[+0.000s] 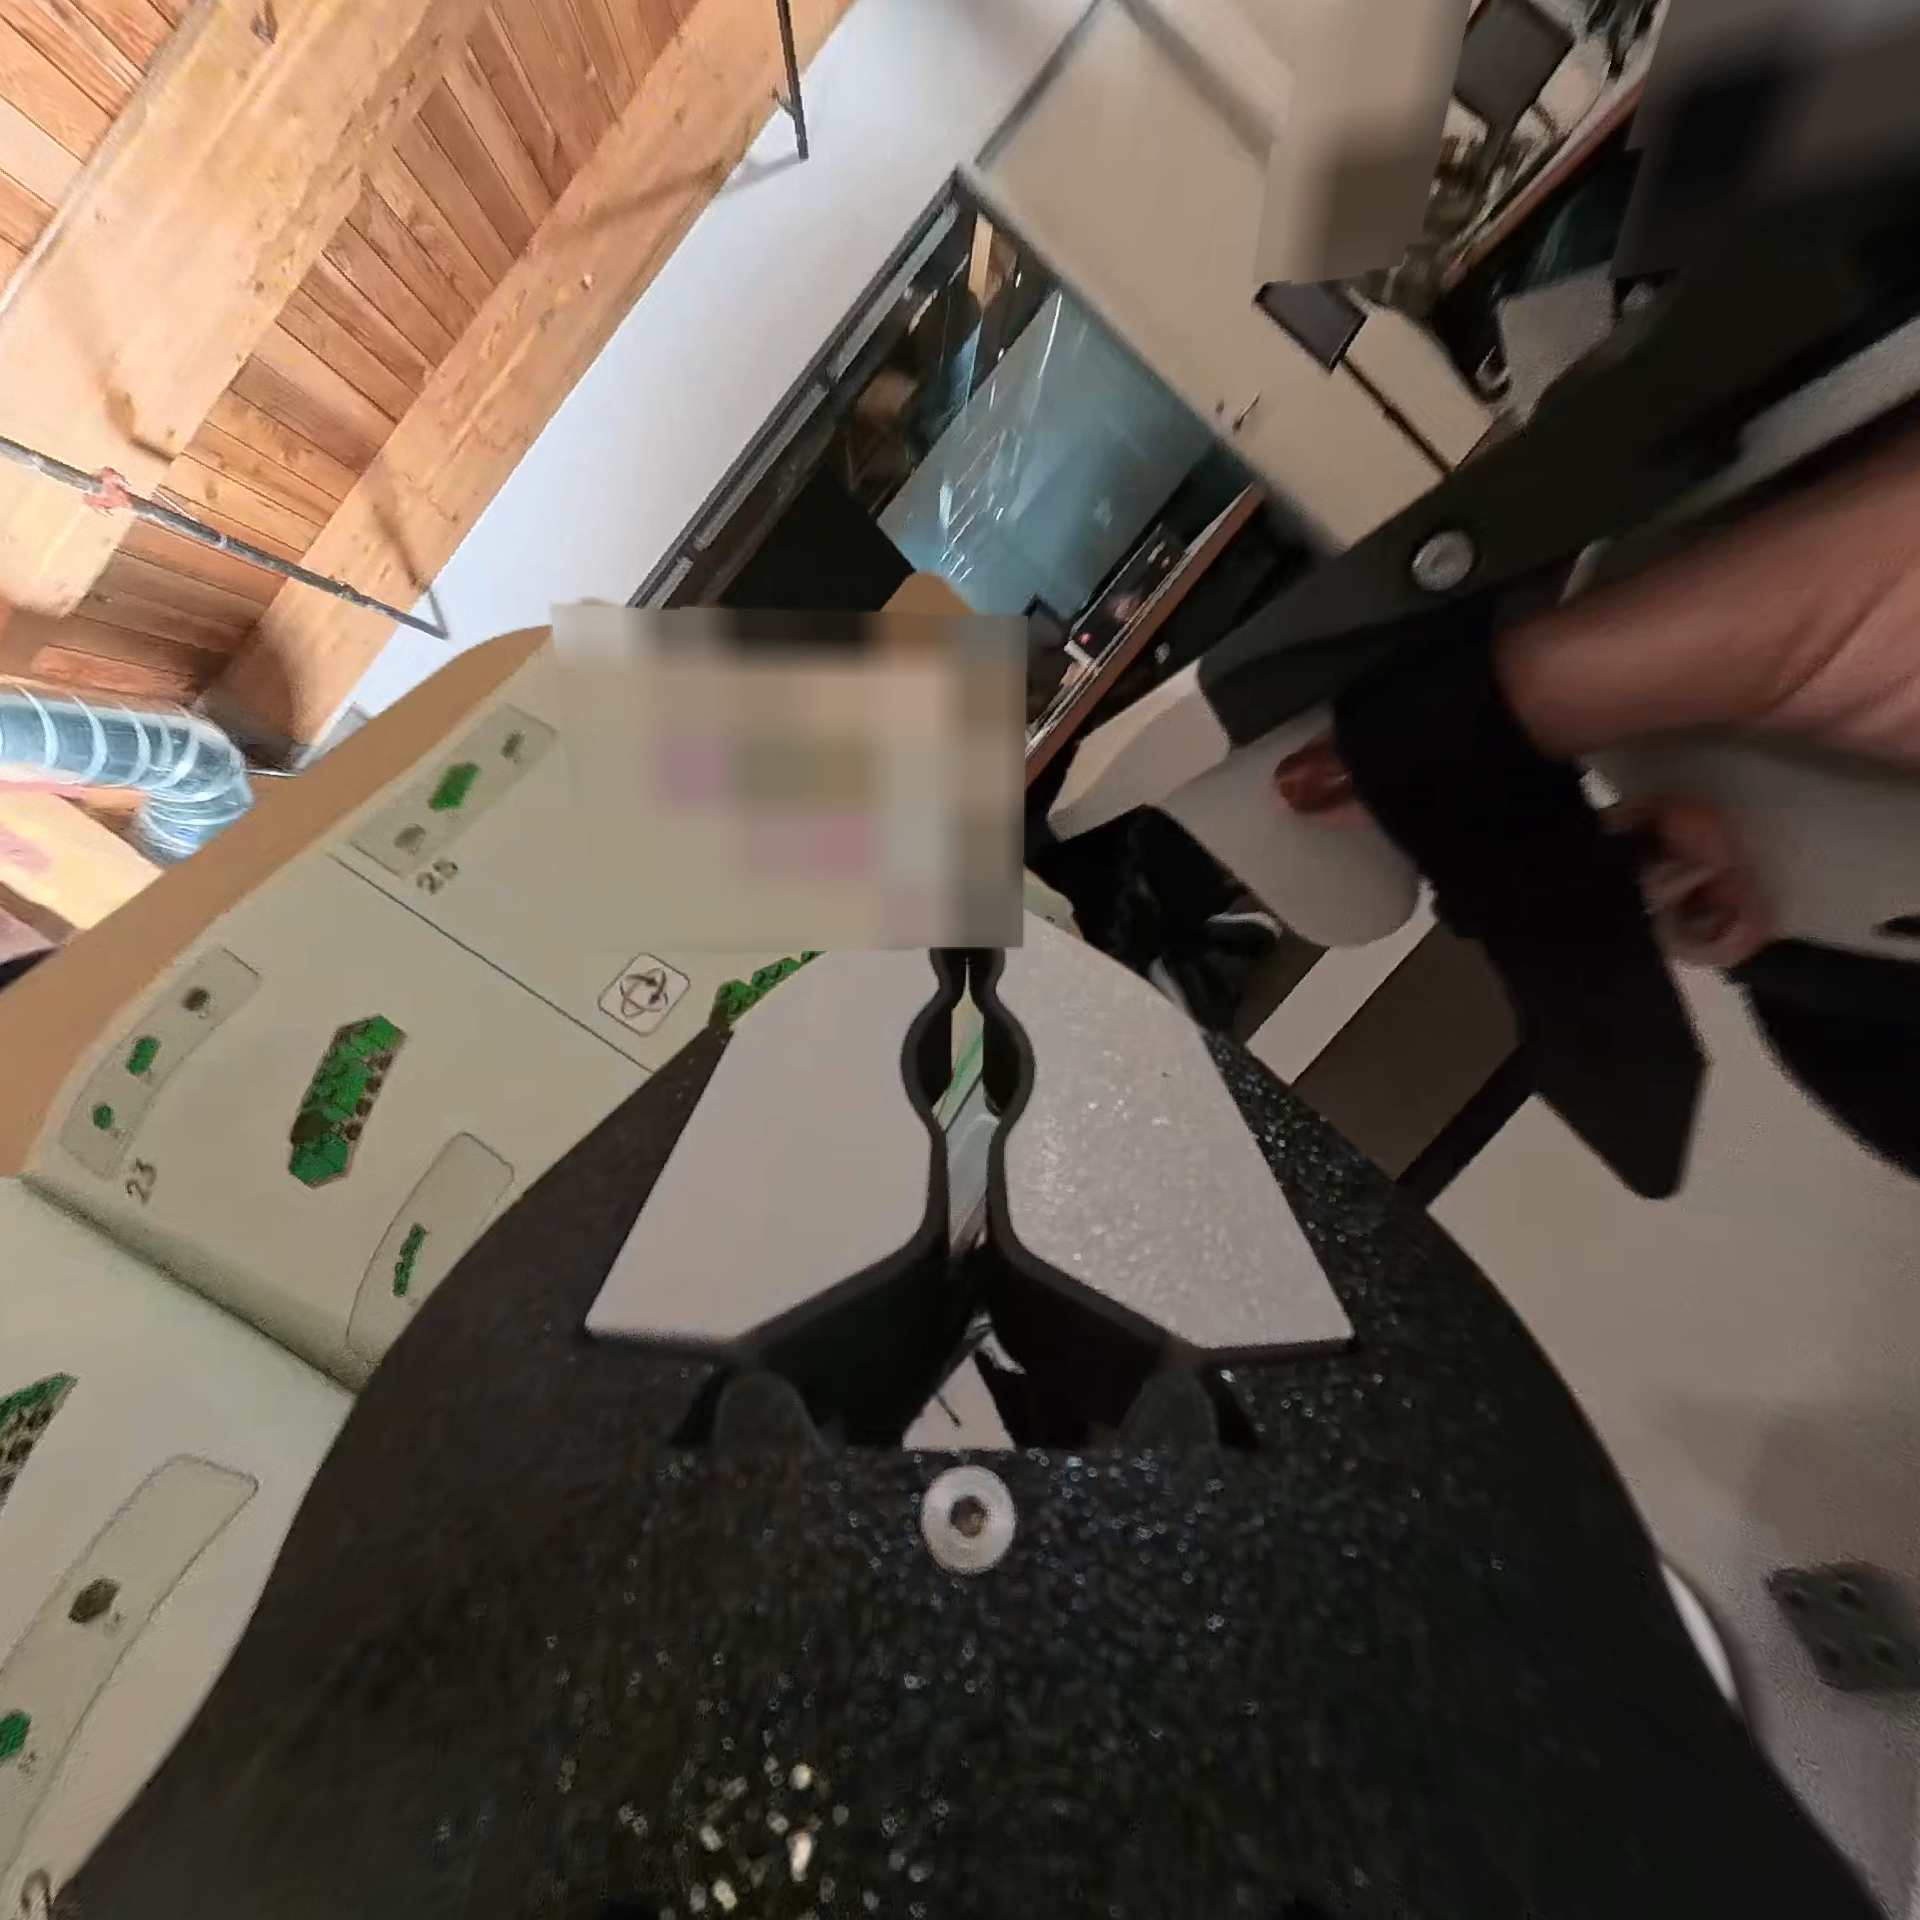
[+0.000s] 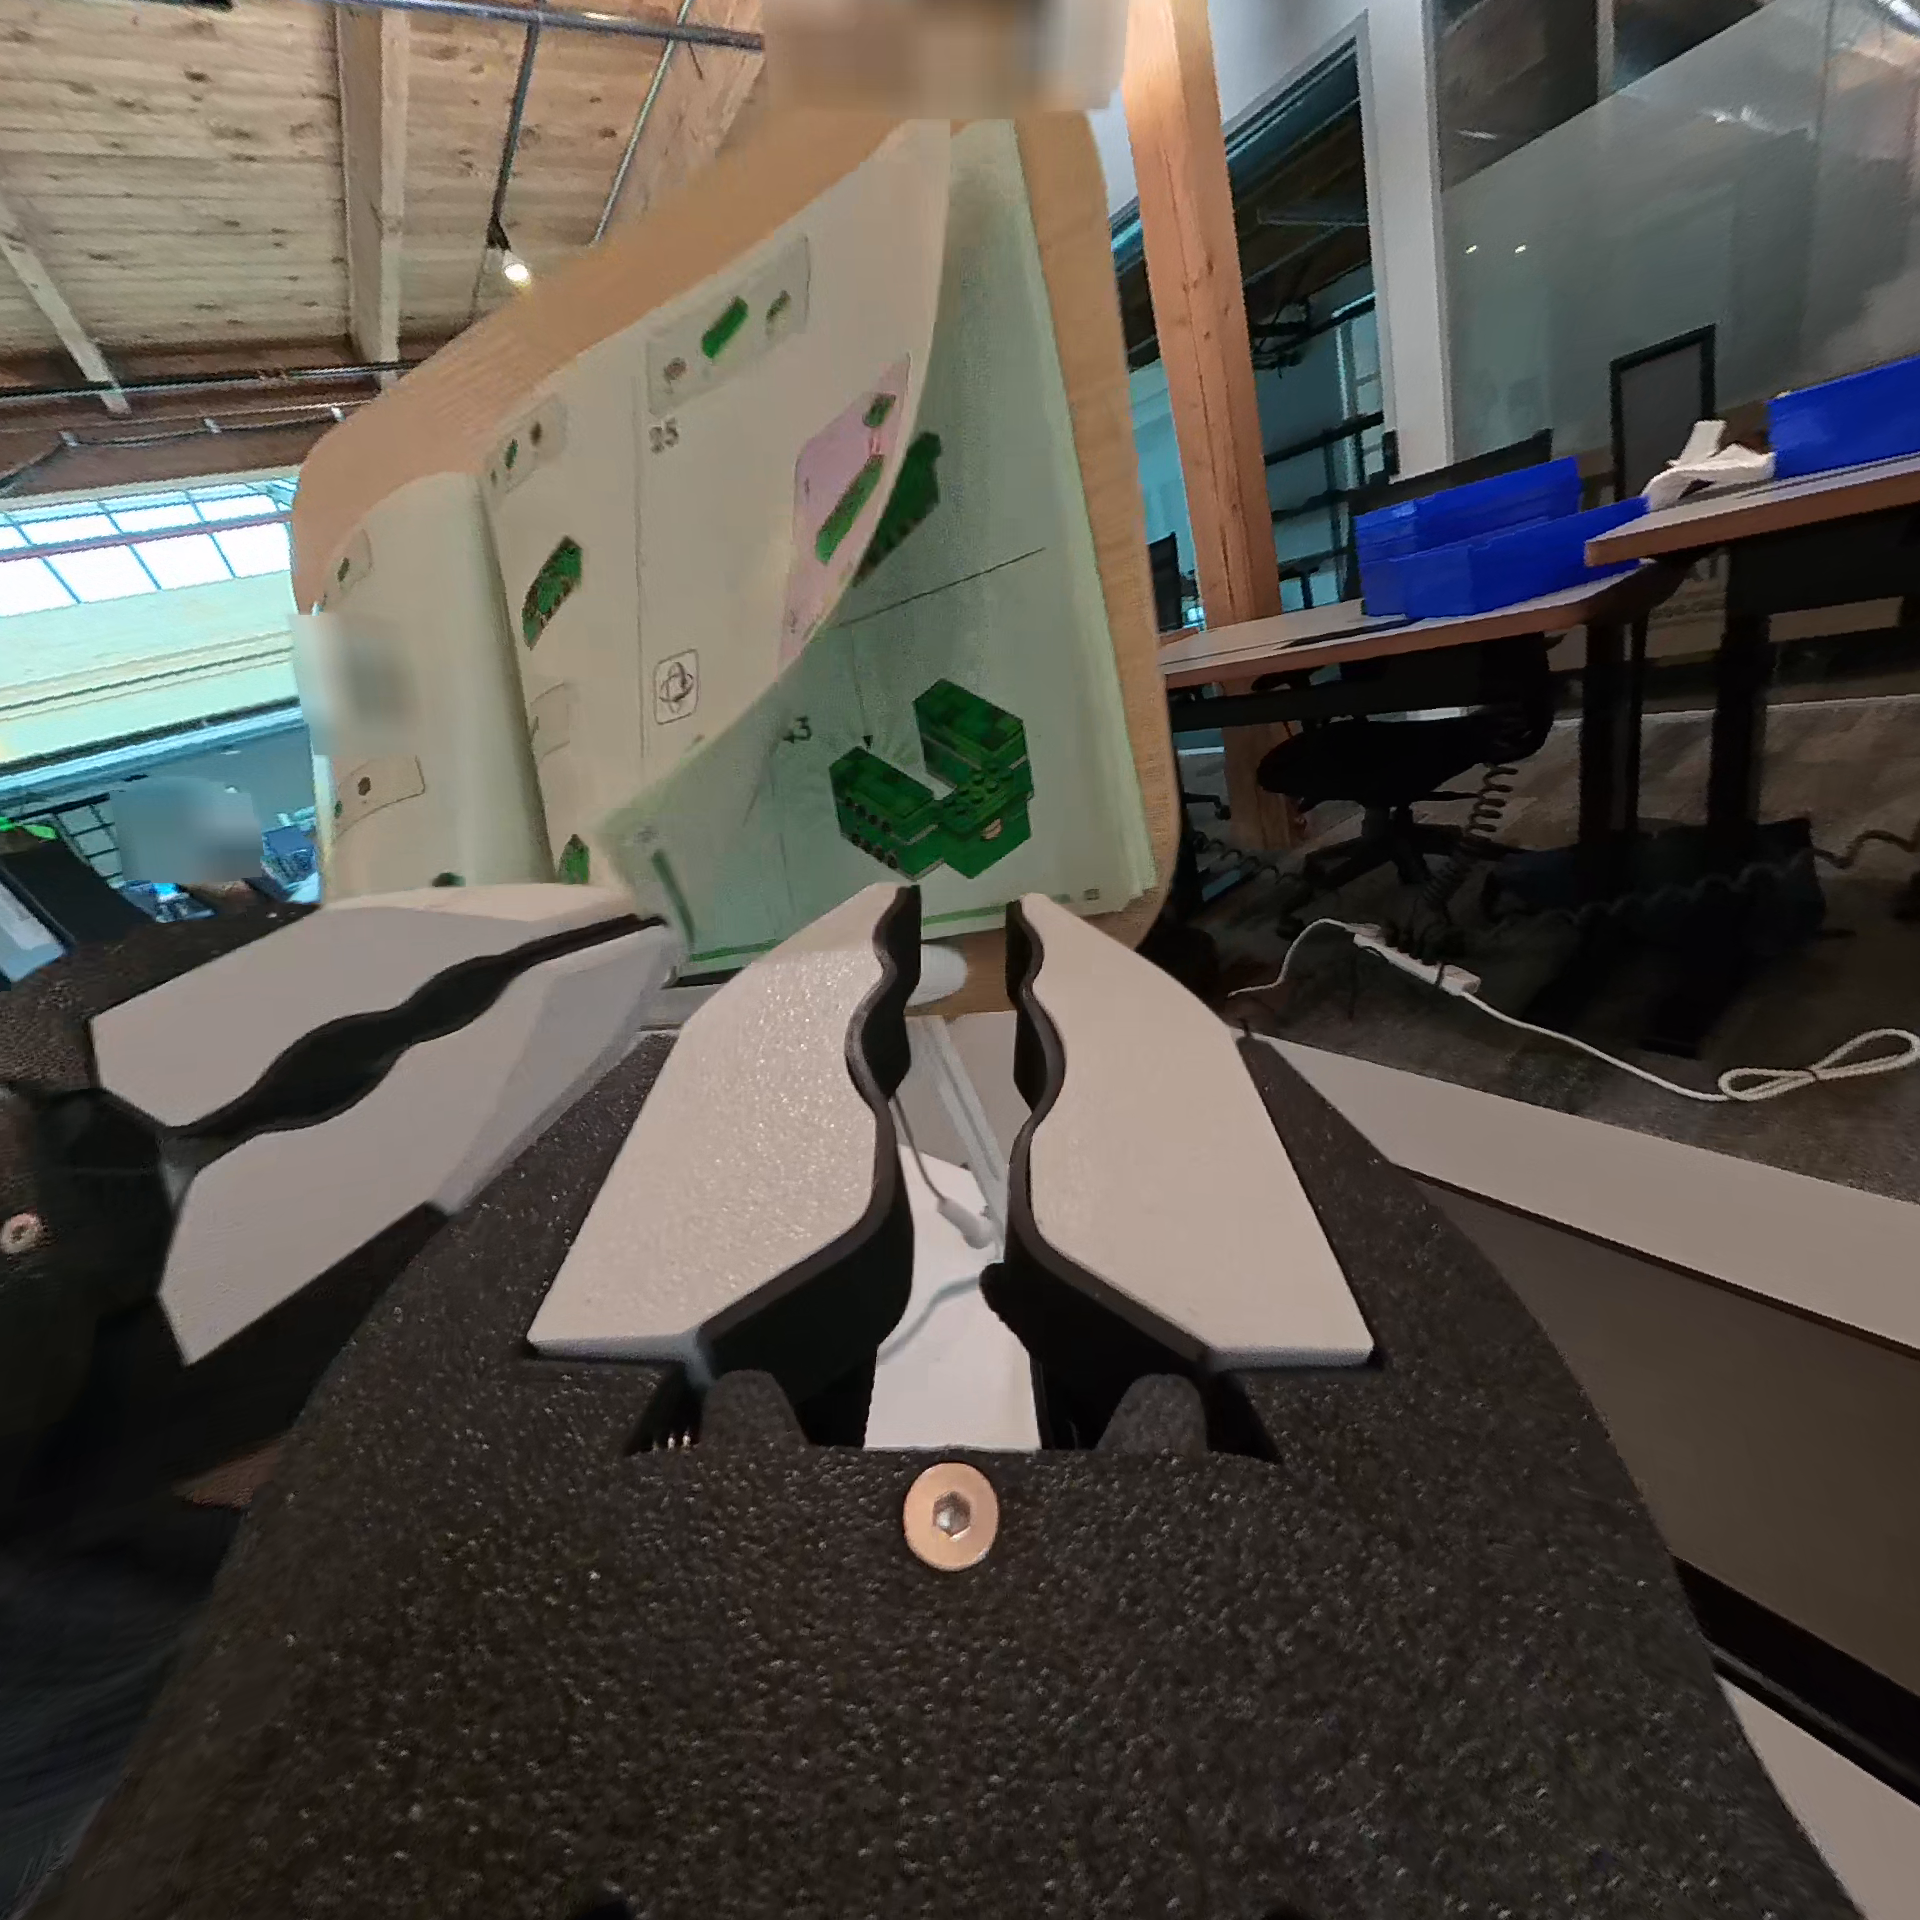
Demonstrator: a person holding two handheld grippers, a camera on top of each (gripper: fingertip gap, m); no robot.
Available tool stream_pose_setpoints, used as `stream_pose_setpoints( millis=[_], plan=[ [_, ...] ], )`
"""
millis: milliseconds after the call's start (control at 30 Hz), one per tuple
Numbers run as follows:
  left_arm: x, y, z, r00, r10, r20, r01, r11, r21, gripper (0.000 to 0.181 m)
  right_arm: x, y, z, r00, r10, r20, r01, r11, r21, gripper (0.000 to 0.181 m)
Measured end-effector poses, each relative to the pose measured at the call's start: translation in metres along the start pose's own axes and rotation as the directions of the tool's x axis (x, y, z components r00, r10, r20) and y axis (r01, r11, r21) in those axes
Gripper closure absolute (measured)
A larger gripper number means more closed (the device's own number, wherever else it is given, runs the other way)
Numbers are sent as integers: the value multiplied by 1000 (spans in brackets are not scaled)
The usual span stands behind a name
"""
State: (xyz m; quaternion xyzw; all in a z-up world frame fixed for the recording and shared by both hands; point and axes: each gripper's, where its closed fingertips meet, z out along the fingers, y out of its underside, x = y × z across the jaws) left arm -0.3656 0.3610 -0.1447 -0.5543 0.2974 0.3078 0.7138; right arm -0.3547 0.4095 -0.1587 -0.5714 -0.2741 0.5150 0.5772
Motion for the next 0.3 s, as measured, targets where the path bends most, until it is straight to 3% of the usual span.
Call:
stream_pose_setpoints(
  millis=[33,167,300],
  plan=[
    [0,-2,-5,999,-36,-21,36,999,11,181,-4,0,2,1000,6,15,-6,1000,4,167],
    [-1,-11,-20,982,-154,-107,162,984,70,181,-25,-6,7,995,34,94,-38,998,40,168],
    [-13,-13,-24,978,-181,-103,189,979,76,181,-40,-10,8,988,26,153,-38,997,74,168]
  ],
)
